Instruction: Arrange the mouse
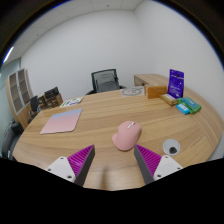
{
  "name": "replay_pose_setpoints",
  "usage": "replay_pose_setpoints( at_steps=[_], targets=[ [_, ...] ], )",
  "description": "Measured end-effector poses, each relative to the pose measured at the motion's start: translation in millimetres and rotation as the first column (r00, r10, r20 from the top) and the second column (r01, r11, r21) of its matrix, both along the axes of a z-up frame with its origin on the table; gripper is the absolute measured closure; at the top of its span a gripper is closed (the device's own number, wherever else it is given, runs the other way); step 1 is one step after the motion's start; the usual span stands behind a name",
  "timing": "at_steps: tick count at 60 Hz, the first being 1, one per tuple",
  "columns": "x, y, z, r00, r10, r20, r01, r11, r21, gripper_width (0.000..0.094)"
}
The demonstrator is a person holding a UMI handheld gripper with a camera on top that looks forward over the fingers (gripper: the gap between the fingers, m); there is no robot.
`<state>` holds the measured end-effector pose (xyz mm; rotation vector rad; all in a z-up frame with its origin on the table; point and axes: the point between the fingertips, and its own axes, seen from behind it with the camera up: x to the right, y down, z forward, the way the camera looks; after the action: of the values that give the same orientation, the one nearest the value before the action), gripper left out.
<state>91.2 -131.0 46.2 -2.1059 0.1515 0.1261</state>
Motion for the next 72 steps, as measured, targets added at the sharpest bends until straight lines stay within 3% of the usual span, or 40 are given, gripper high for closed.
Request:
replay_pose_setpoints(
  at_steps=[11, 37, 42, 43, 54, 61, 72],
  targets=[
    [32, 60, -32, 1.0, 0.0, -0.008, 0.0, 0.999, -0.038, 0.0108],
    [20, 140, -47, 0.99, 0.137, 0.017, -0.136, 0.989, -0.056, 0.0119],
    [23, 146, -51, 0.985, 0.16, 0.058, -0.156, 0.986, -0.06, 0.0229],
    [27, 146, -53, 0.984, 0.159, 0.074, -0.155, 0.986, -0.065, 0.0388],
    [32, 146, -55, 0.978, 0.162, 0.129, -0.153, 0.986, -0.072, 0.0511],
    [17, 146, -47, 0.982, 0.155, 0.109, -0.144, 0.984, -0.103, 0.0536],
    [-82, 194, 37, 0.97, 0.223, 0.098, -0.228, 0.973, 0.036, 0.0537]
  ],
)
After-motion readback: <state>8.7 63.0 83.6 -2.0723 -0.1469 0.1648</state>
